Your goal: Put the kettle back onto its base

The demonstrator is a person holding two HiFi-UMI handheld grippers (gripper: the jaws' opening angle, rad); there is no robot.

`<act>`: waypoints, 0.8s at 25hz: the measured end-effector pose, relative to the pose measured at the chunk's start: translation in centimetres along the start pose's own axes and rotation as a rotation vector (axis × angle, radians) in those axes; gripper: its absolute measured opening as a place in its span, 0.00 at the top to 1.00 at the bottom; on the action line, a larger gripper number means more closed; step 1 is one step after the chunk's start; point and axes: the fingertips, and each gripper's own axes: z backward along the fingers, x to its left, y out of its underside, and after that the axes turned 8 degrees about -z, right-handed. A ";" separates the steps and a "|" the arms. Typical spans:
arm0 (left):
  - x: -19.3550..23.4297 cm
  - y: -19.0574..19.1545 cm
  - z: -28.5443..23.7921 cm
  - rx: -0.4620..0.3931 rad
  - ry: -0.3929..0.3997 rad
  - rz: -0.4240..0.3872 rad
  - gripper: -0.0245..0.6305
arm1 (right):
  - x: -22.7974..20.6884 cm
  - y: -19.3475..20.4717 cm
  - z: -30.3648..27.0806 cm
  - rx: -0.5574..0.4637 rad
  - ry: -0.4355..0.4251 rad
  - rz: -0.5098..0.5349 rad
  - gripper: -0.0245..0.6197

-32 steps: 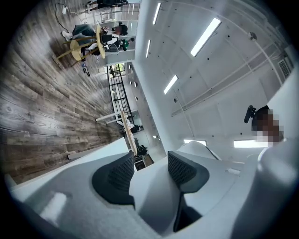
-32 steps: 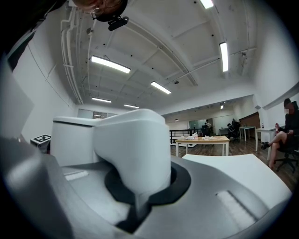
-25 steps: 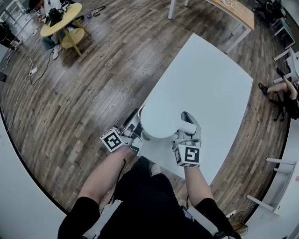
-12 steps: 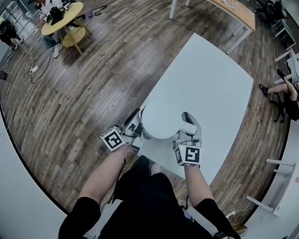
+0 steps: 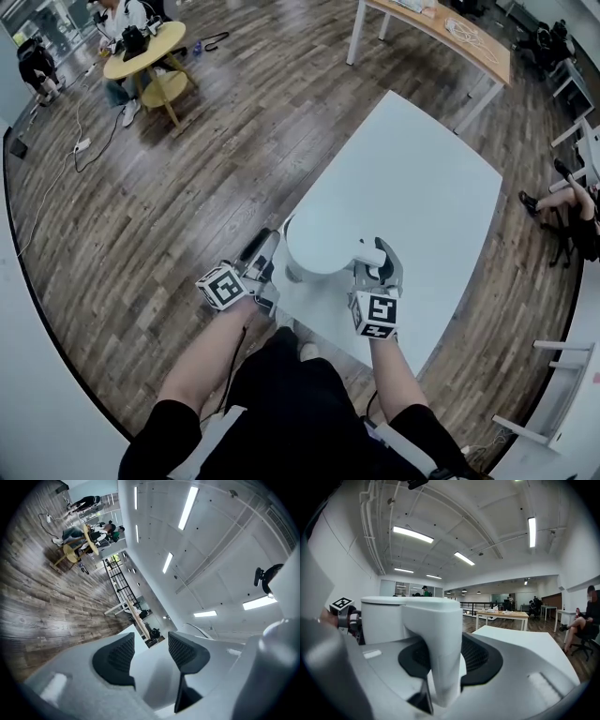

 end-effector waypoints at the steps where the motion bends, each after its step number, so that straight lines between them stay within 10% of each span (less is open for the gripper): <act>1: -0.4 -0.4 0.3 -0.006 -0.002 -0.022 0.63 | 0.0 0.0 0.2 0.001 -0.002 -0.002 0.75; 8: -1.4 -0.2 4.4 -0.026 -0.059 -0.125 0.63 | 0.1 0.3 3.8 0.000 -0.078 0.023 0.70; 13: -3.3 1.3 6.7 0.025 -0.183 -0.388 0.63 | -0.2 -1.3 7.5 -0.054 -0.119 -0.001 0.79; 20: -9.0 2.3 9.7 0.027 -0.129 -0.563 0.63 | -0.5 -2.6 12.4 -0.106 -0.156 -0.024 0.91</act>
